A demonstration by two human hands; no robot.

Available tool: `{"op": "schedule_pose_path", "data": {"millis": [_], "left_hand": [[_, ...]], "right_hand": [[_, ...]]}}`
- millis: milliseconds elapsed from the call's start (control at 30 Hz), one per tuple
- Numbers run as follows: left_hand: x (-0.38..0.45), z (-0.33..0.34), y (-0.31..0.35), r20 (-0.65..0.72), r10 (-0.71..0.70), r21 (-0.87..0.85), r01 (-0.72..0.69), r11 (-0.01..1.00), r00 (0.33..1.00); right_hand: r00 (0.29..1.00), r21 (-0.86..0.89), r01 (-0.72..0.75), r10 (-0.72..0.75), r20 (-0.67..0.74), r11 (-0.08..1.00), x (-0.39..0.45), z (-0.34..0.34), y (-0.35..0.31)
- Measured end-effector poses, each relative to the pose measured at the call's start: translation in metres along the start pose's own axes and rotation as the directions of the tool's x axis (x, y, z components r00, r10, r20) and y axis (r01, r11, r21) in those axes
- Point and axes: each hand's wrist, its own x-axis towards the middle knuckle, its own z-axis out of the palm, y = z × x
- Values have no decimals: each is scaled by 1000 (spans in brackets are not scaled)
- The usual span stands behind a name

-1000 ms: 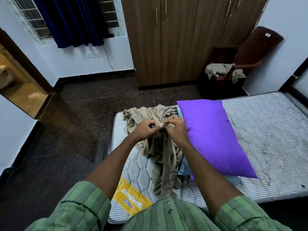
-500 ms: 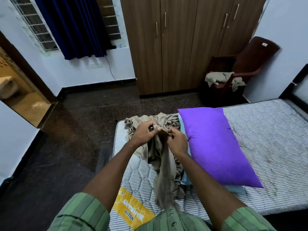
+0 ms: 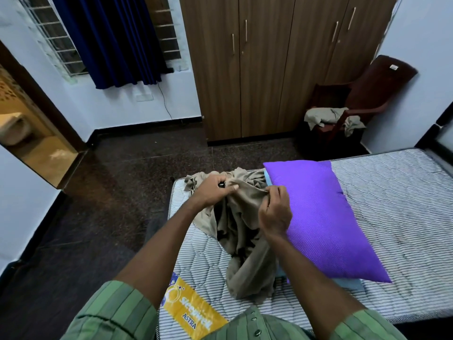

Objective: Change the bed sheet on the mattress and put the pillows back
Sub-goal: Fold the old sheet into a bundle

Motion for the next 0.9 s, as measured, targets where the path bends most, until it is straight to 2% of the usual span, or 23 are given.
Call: {"op": "schedule_pose_path", "data": {"millis": [67,233,300,367,433,500,567,633,700,800,900], "left_hand": [[0,0,-2,12,-1,8,1,1000,1000],[2,-5,-5,-6,-20,-87,19,996,1000],[2,-7,-3,-46,-30,-78,27,997,998],[3,-10,-2,-149,-61,-20,59,998,987],[6,-14,-3,-312,-122,24,136,990,942],[7,-19,-2,-442,-168,-3,185,983,881],[6,-21,1,-512,-181,-20,198,980,840],[4,-21,4,-562,-193,-36,210,977,804],[0,-18,6,-597,-187,-53,195,979,780],[-3,-10,7,-663,-167,-103,132,986,730],[-4,-13,2,-744,-283,-260,128,957,605]], "right_hand": [[997,-3,79,-79,-24,997,2,2,5],[996,-94,78,-82,-38,992,4,6,13],[996,-69,82,-84,-20,994,5,8,13],[996,-3,86,-86,38,996,6,8,10],[976,71,33,-48,210,997,9,6,7],[935,72,-29,2,354,997,11,5,6],[928,50,-52,29,371,997,13,5,9],[944,-24,-60,65,323,998,15,4,10],[955,-190,-113,159,250,975,18,2,13],[898,-473,-219,366,245,853,26,-5,26],[844,-544,-273,469,261,793,28,-12,51]]}}
